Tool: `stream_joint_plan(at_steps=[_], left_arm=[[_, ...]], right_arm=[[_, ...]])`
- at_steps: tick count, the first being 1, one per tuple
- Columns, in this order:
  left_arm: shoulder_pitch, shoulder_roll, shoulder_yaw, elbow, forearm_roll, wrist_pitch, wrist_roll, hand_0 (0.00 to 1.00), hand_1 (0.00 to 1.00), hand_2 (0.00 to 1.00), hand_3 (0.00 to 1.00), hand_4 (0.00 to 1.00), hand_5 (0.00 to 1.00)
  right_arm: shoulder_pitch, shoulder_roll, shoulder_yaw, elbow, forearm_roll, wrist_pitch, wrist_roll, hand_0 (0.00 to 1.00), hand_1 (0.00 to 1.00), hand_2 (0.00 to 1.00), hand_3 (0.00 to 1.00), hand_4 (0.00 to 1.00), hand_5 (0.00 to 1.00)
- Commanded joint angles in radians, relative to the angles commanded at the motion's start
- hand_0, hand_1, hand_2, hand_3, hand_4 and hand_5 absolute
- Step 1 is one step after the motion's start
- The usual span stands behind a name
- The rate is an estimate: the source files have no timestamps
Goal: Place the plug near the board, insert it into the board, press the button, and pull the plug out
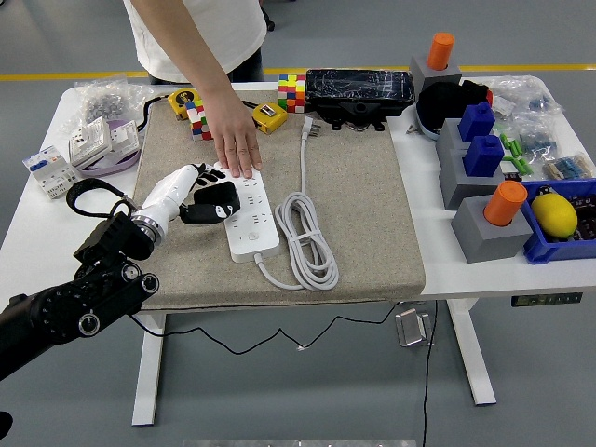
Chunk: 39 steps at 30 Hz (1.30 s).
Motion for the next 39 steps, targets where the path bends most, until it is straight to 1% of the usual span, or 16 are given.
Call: stream_joint_plan(at_steps=[1, 3, 6, 7, 10, 12, 13, 18, 19, 23, 27, 32, 34, 39], left_arm=[[-0.001, -0.001, 0.0, 0.002, -0.002, -0.003, 0.003, 0.567, 0.598, 0.551, 0.612, 0.838, 0.28], [-0.003, -0.003, -0.001, 0.008, -0.003, -0.012, 0.019, 0.567, 0.598, 0.551, 0.612, 0.838, 0.28], [-0.007, -0.005, -0.001, 0.012, -0.007, -0.013, 0.028, 0.567, 0.598, 0.551, 0.612, 0.838, 0.28], [-0.008, -0.006, 0.0, 0.014, -0.007, -0.014, 0.032, 0.426, 0.423, 0.463, 0.517, 0.645, 0.167], [-0.011, -0.008, -0.004, 0.02, -0.025, -0.019, 0.037, 0.426, 0.423, 0.463, 0.517, 0.645, 0.167], [-0.011, -0.008, -0.007, 0.021, -0.034, -0.018, 0.031, 0.426, 0.423, 0.463, 0.517, 0.645, 0.167], [-0.01, -0.007, -0.008, 0.019, -0.038, -0.018, 0.03, 0.362, 0.35, 0.39, 0.482, 0.571, 0.121], [-0.009, -0.008, -0.01, 0.018, -0.035, -0.018, 0.02, 0.362, 0.35, 0.39, 0.482, 0.571, 0.121], [-0.009, -0.007, -0.009, 0.018, -0.033, -0.015, 0.013, 0.353, 0.338, 0.377, 0.434, 0.512, 0.044], [-0.007, -0.006, -0.006, 0.021, -0.034, -0.001, -0.017, 0.353, 0.338, 0.377, 0.434, 0.512, 0.044], [-0.005, -0.004, -0.006, 0.026, -0.061, 0.009, -0.058, 0.349, 0.335, 0.373, 0.427, 0.512, 0.038], [-0.001, 0.0, 0.004, 0.038, -0.11, 0.029, -0.13, 0.349, 0.335, 0.367, 0.424, 0.514, 0.037], [0.006, 0.002, -0.006, 0.039, -0.113, 0.036, -0.147, 0.349, 0.335, 0.367, 0.424, 0.514, 0.037], [0.034, 0.013, -0.053, 0.048, -0.101, 0.05, -0.161, 0.345, 0.335, 0.367, 0.424, 0.518, 0.042]], right_arm=[[0.001, 0.001, 0.001, 0.0, 0.0, 0.0, 0.0, 0.61, 0.675, 0.687, 0.574, 0.918, 0.445], [0.002, 0.003, 0.003, 0.002, 0.0, 0.0, 0.001, 0.61, 0.675, 0.687, 0.574, 0.918, 0.445], [0.002, 0.003, 0.005, 0.002, -0.001, 0.0, 0.001, 0.61, 0.675, 0.687, 0.574, 0.918, 0.445], [0.002, 0.003, 0.005, 0.001, -0.001, -0.001, 0.001, 0.61, 0.675, 0.687, 0.574, 0.917, 0.445], [0.002, 0.002, 0.006, 0.002, -0.002, -0.001, 0.0, 0.61, 0.675, 0.687, 0.574, 0.917, 0.445], [0.002, 0.002, 0.007, 0.002, -0.003, -0.001, 0.001, 0.61, 0.675, 0.687, 0.574, 0.917, 0.445], [0.001, 0.003, 0.007, 0.002, -0.003, -0.001, 0.0, 0.61, 0.675, 0.688, 0.573, 0.918, 0.445], [0.001, 0.004, 0.008, 0.001, -0.003, 0.0, 0.0, 0.61, 0.675, 0.688, 0.573, 0.918, 0.445], [0.001, 0.005, 0.009, 0.001, -0.003, 0.0, 0.0, 0.61, 0.675, 0.688, 0.574, 0.918, 0.445], [0.002, 0.005, 0.01, 0.001, -0.003, 0.0, 0.0, 0.61, 0.675, 0.688, 0.574, 0.918, 0.445], [0.003, 0.003, 0.008, 0.001, -0.002, -0.001, 0.0, 0.609, 0.675, 0.688, 0.574, 0.917, 0.445], [0.004, 0.002, 0.0, 0.002, 0.0, 0.0, 0.0, 0.611, 0.675, 0.687, 0.573, 0.917, 0.445], [0.004, 0.002, -0.001, 0.004, 0.0, -0.001, 0.0, 0.611, 0.675, 0.687, 0.573, 0.917, 0.445], [-0.003, 0.002, 0.003, 0.002, -0.002, -0.001, 0.0, 0.61, 0.675, 0.687, 0.574, 0.918, 0.445]])
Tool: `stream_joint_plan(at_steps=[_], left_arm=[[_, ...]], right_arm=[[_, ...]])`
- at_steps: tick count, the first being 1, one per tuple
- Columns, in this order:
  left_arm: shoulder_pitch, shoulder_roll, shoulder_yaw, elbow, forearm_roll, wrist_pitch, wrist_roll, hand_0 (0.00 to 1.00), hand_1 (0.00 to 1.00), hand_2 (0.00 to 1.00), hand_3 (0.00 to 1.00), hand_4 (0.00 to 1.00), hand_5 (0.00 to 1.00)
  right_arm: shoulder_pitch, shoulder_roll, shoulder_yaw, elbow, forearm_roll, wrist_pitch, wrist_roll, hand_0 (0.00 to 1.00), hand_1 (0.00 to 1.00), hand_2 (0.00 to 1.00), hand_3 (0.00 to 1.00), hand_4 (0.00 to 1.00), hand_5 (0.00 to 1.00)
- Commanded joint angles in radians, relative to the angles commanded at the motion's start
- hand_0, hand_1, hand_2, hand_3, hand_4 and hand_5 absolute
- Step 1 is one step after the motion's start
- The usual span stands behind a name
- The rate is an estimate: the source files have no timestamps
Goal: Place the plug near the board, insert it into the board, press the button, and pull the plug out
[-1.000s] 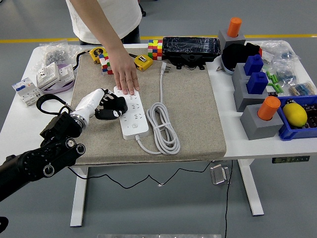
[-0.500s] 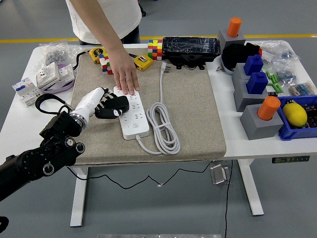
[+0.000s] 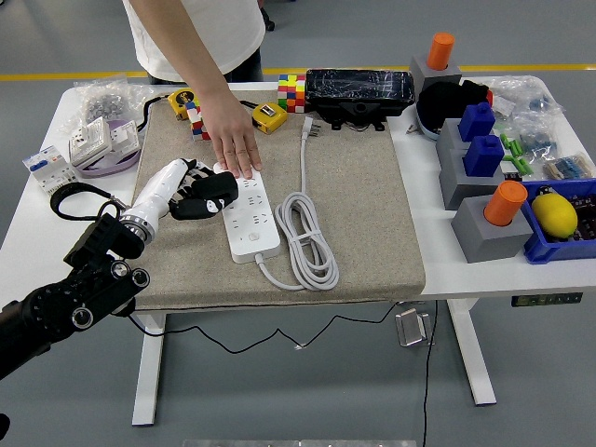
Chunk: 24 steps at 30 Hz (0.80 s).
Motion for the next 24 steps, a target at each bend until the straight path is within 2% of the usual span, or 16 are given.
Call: stream_joint_plan(at_steps=[5, 9, 10, 15, 16, 21, 22, 24], left_arm=[[0.015, 0.006, -0.032, 0.043, -0.003, 0.017, -0.023, 0.367, 0.347, 0.375, 0.424, 0.523, 0.06], [0.016, 0.005, -0.027, 0.069, -0.025, 0.015, -0.031, 0.367, 0.347, 0.375, 0.424, 0.523, 0.06], [0.018, 0.005, -0.026, 0.072, -0.028, 0.013, -0.03, 0.514, 0.493, 0.496, 0.528, 0.669, 0.187], [0.022, -0.003, -0.018, 0.092, -0.049, 0.011, -0.03, 0.514, 0.493, 0.496, 0.528, 0.669, 0.187], [0.022, -0.004, -0.015, 0.094, -0.049, 0.011, -0.027, 0.626, 0.647, 0.545, 0.552, 0.759, 0.231], [0.024, -0.003, -0.015, 0.097, -0.039, -0.011, 0.002, 0.626, 0.647, 0.545, 0.552, 0.759, 0.231], [0.025, -0.004, -0.018, 0.097, -0.034, -0.016, 0.01, 0.727, 0.729, 0.648, 0.678, 0.795, 0.22], [0.026, -0.005, -0.02, 0.097, -0.026, -0.025, 0.023, 0.727, 0.729, 0.648, 0.678, 0.795, 0.22]], right_arm=[[-0.005, 0.005, 0.008, -0.002, 0.0, 0.001, 0.0, 0.61, 0.675, 0.687, 0.574, 0.918, 0.445], [-0.003, 0.007, 0.008, -0.001, 0.001, 0.001, 0.0, 0.61, 0.675, 0.687, 0.574, 0.918, 0.445], [-0.003, 0.007, 0.008, 0.0, 0.001, 0.0, 0.001, 0.611, 0.675, 0.687, 0.573, 0.918, 0.445], [-0.002, 0.007, 0.011, 0.0, 0.0, 0.0, 0.001, 0.611, 0.675, 0.687, 0.573, 0.918, 0.445], [-0.003, 0.007, 0.012, 0.0, 0.0, 0.0, 0.001, 0.61, 0.675, 0.687, 0.574, 0.917, 0.445], [-0.006, 0.007, 0.01, -0.003, -0.001, 0.001, 0.0, 0.61, 0.675, 0.687, 0.574, 0.917, 0.445], [-0.006, 0.007, 0.01, -0.002, -0.001, 0.001, 0.0, 0.61, 0.675, 0.687, 0.574, 0.917, 0.446], [-0.006, 0.007, 0.01, -0.002, -0.001, 0.001, 0.0, 0.61, 0.675, 0.687, 0.574, 0.917, 0.446]])
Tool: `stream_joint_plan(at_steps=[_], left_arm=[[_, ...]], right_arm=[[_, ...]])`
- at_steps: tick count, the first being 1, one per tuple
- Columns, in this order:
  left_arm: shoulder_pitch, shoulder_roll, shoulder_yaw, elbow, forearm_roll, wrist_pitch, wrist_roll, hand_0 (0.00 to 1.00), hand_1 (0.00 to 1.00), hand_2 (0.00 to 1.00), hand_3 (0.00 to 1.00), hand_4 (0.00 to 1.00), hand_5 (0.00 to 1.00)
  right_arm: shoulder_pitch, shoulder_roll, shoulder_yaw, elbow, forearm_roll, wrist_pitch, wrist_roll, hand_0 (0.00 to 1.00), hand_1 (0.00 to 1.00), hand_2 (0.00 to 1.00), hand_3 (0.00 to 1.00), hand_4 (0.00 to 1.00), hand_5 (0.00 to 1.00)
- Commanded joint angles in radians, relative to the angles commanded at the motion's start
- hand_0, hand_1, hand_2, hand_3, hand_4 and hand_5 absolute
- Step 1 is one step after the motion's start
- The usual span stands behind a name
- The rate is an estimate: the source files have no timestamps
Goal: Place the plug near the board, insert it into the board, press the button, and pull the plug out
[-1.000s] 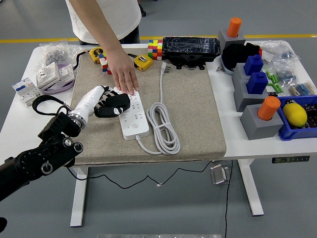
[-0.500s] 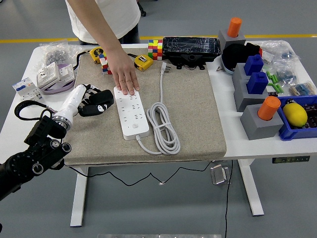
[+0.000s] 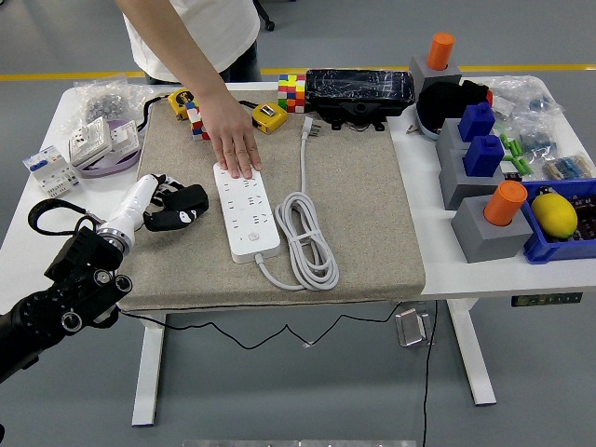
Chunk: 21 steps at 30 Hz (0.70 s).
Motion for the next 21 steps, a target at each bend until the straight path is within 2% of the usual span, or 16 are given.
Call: stream_joint_plan(at_steps=[3, 4, 13, 18, 21], left_arm=[[-0.001, -0.002, 0.002, 0.002, 0.003, 0.0, 0.004, 0.727, 0.729, 0.648, 0.678, 0.795, 0.22], [-0.001, -0.003, 0.001, 0.002, 0.004, 0.002, 0.003, 0.77, 0.799, 0.791, 0.809, 0.822, 0.229], [0.013, 0.0, -0.044, -0.005, 0.029, 0.005, 0.005, 0.793, 0.823, 0.824, 0.834, 0.856, 0.243], [0.044, 0.0, -0.121, -0.031, -0.008, 0.027, -0.051, 0.774, 0.803, 0.791, 0.812, 0.859, 0.263], [0.058, 0.0, -0.16, -0.045, -0.025, 0.017, -0.077, 0.774, 0.803, 0.791, 0.812, 0.859, 0.263]], right_arm=[[0.002, 0.0, 0.002, 0.001, 0.001, 0.0, 0.0, 0.61, 0.675, 0.687, 0.574, 0.917, 0.446], [0.002, 0.0, 0.002, 0.002, 0.0, 0.0, 0.001, 0.61, 0.674, 0.687, 0.574, 0.917, 0.446], [0.005, 0.002, 0.005, 0.0, -0.002, 0.0, 0.0, 0.61, 0.675, 0.686, 0.574, 0.917, 0.446], [0.005, 0.003, 0.006, 0.0, -0.003, 0.0, 0.0, 0.61, 0.675, 0.686, 0.574, 0.917, 0.446], [0.005, 0.003, 0.006, -0.001, -0.005, 0.0, 0.0, 0.61, 0.675, 0.686, 0.574, 0.917, 0.446]])
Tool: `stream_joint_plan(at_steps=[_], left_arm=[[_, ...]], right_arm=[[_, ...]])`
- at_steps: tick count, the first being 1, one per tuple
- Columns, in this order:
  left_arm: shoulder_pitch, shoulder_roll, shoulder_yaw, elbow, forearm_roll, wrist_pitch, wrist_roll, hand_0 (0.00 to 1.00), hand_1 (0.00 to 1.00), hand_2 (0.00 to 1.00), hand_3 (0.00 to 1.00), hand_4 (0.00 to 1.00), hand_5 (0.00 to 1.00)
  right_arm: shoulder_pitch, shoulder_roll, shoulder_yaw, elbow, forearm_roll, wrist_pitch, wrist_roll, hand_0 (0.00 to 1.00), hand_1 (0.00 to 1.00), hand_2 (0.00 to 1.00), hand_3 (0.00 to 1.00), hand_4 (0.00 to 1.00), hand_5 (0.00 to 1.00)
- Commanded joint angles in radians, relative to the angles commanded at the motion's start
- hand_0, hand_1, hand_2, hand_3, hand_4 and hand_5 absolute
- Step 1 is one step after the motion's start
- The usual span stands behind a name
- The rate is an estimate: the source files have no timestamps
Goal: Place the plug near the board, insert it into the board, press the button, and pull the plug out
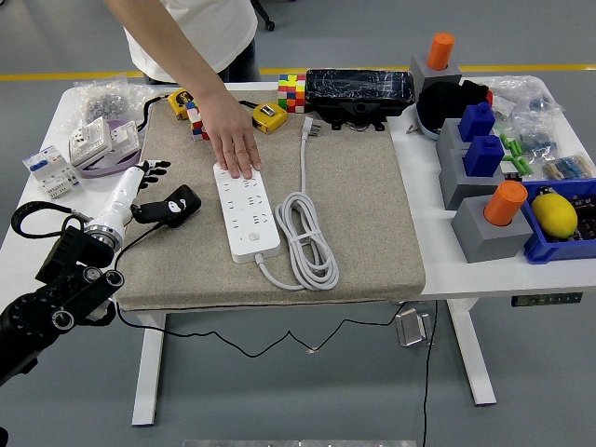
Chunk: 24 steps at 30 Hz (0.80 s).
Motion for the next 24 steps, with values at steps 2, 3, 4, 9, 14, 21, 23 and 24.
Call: stream_joint_plan(at_steps=[2, 3, 4, 9, 14, 21, 23, 24], left_arm=[[0.012, 0.001, -0.031, -0.014, -0.026, -0.003, -0.024, 0.693, 0.744, 0.743, 0.757, 0.863, 0.284], [0.017, 0.0, -0.043, -0.019, -0.035, -0.002, -0.033, 0.693, 0.744, 0.743, 0.757, 0.863, 0.284], [0.026, -0.001, -0.062, -0.029, -0.057, 0.003, -0.052, 0.693, 0.744, 0.743, 0.757, 0.863, 0.284], [0.056, -0.007, -0.143, -0.057, -0.19, 0.035, -0.145, 0.65, 0.698, 0.656, 0.634, 0.812, 0.294], [0.064, 0.0, -0.214, -0.066, -0.32, 0.018, -0.131, 0.635, 0.678, 0.624, 0.599, 0.779, 0.309], [0.048, 0.024, -0.312, -0.094, -0.295, -0.004, -0.066, 0.634, 0.675, 0.621, 0.598, 0.775, 0.312], [0.051, 0.025, -0.334, -0.097, -0.285, -0.004, -0.062, 0.634, 0.675, 0.621, 0.598, 0.775, 0.312], [0.052, 0.026, -0.337, -0.096, -0.283, -0.005, -0.061, 0.634, 0.675, 0.621, 0.598, 0.775, 0.312]], right_arm=[[0.001, -0.001, 0.001, 0.0, -0.002, 0.0, 0.0, 0.61, 0.675, 0.687, 0.573, 0.917, 0.446], [0.001, -0.001, 0.002, 0.001, -0.002, -0.001, 0.0, 0.61, 0.675, 0.687, 0.573, 0.917, 0.446], [0.001, 0.0, 0.004, 0.001, -0.003, -0.001, 0.001, 0.61, 0.675, 0.687, 0.573, 0.917, 0.446], [0.001, 0.002, 0.006, -0.001, -0.004, 0.0, 0.0, 0.61, 0.675, 0.687, 0.574, 0.917, 0.447], [0.0, 0.002, 0.003, -0.001, -0.002, 0.0, -0.001, 0.61, 0.675, 0.687, 0.573, 0.916, 0.446], [0.004, 0.0, -0.002, 0.003, 0.0, -0.001, 0.0, 0.61, 0.674, 0.687, 0.573, 0.916, 0.446], [0.002, 0.0, -0.001, 0.004, -0.001, -0.001, 0.001, 0.61, 0.674, 0.687, 0.573, 0.916, 0.446], [0.002, -0.001, -0.001, 0.003, -0.001, -0.001, 0.0, 0.61, 0.674, 0.687, 0.573, 0.916, 0.446]])
